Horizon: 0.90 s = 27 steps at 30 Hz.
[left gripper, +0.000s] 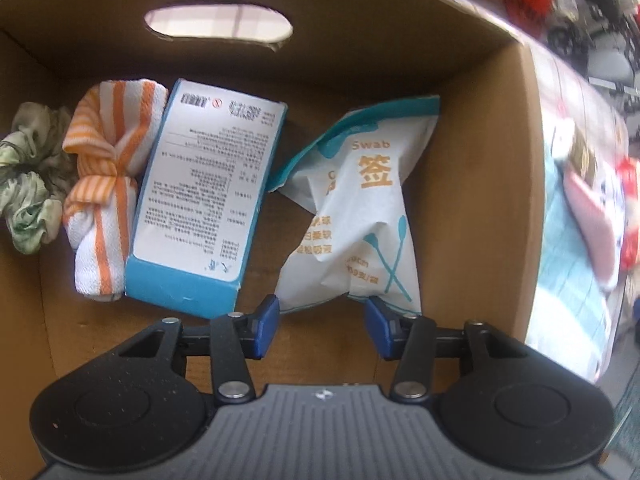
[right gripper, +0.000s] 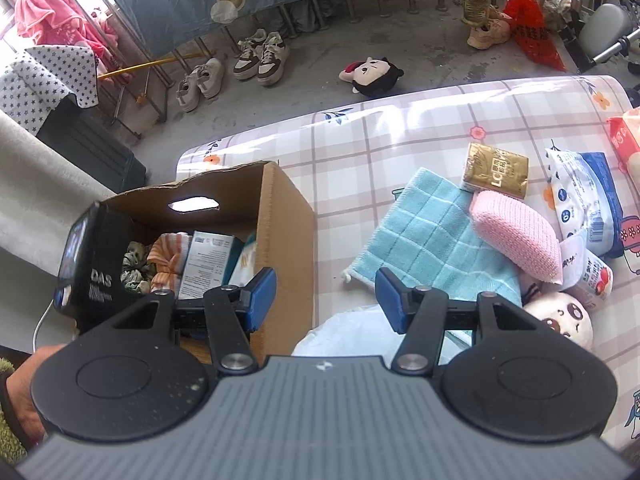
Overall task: Organize soft objects
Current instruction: 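Lift both tools out of the box and move back over the bed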
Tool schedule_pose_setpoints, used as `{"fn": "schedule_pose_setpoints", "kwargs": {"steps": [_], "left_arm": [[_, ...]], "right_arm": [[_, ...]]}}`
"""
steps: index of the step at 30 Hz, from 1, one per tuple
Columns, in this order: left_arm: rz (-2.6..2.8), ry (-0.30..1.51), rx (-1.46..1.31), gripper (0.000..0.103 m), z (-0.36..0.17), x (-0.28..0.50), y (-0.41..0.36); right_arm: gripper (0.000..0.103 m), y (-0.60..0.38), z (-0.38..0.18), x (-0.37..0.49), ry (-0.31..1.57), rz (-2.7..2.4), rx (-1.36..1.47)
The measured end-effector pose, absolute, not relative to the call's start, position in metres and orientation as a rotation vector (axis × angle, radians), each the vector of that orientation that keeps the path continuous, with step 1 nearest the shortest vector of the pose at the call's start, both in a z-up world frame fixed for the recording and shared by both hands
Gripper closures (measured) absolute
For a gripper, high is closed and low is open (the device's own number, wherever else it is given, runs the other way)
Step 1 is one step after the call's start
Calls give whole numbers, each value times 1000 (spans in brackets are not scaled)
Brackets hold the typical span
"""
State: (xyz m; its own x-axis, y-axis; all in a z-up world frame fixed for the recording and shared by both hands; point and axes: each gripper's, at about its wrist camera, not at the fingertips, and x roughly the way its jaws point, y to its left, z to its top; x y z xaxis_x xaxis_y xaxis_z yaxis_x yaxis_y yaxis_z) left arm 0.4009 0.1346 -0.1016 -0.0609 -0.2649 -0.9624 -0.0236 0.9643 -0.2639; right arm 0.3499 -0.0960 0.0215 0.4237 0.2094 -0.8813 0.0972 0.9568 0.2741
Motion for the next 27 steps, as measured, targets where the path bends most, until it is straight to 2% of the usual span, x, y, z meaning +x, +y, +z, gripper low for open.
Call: {"fn": "schedule_pose_setpoints", "kwargs": {"steps": [6, 10, 19, 27], "left_arm": [[-138, 1560, -219, 29, -84, 396, 141], [-111, 1484, -198, 19, -57, 381, 145], [-82, 1401, -168, 17, 4, 346, 140], [-22, 1350, -167, 17, 62, 320, 94]], "right_arm": [[48, -109, 22, 339, 1126, 56, 335], [41, -123, 21, 325, 1143, 49, 404], [25, -174, 26, 292, 1160, 27, 502], [23, -242, 18, 290, 1201, 122, 594]]}}
